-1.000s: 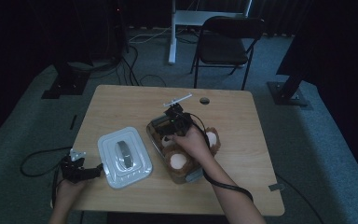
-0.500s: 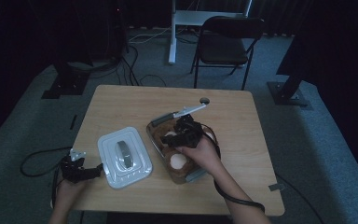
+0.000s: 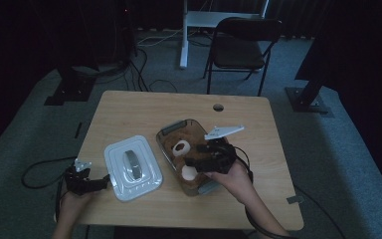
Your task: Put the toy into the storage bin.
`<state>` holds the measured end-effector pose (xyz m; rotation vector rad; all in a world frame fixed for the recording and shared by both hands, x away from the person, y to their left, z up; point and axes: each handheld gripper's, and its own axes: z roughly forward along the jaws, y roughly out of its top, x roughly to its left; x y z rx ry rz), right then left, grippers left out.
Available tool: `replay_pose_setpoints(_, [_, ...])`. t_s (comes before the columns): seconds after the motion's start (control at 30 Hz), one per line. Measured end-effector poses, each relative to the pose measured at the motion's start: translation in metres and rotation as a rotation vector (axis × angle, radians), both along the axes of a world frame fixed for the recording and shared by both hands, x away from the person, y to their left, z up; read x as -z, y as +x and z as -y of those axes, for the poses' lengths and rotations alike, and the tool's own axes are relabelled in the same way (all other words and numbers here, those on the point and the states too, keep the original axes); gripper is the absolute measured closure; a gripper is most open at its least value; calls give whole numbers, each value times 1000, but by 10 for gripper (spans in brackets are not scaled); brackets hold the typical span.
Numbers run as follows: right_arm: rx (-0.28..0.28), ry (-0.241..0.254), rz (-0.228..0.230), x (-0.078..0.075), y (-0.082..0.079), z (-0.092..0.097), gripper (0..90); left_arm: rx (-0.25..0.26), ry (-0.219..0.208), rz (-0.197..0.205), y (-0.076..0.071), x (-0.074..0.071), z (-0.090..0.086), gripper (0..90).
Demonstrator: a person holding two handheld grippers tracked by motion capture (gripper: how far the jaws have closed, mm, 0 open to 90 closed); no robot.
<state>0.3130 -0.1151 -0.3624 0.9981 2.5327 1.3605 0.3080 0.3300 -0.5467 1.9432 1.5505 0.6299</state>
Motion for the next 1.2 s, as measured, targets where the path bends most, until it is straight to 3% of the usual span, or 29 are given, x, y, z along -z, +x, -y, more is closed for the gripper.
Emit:
replay_pose_setpoints(0.27, [-56,-5,-14,11,-22,8,428,0,-1,0,0,0,0,5])
replay_pose_setpoints(0.47, [-59,-11,-29,25,-27,7,514,0,0,0,0,0,0,5])
replay_pose_setpoints(0.63, [-41,-22,-34,34,-19,5,564,-1,-1,0,0,0,0,5])
replay_pose_setpoints(0.67, [-28,-12,-54,38,-12,4,588,0,-1,0,0,0,0,5])
replay_pose_setpoints(0.93, [-18,-38,-90,47,7,-5,575,2,1,-1,0,0,0,5])
replay_pose_setpoints(1.0, [-15,-45,-118,52,17,-8,566,1,1,-1,0,0,0,5])
replay_pose_setpoints(1.13, [-20,-84,-125,57,24,-16,560,0,-1,1,0,0,0,5])
replay_pose_setpoints(1.2, [-15,-126,-141,60,27,-20,527,1,1,2,0,0,0,5])
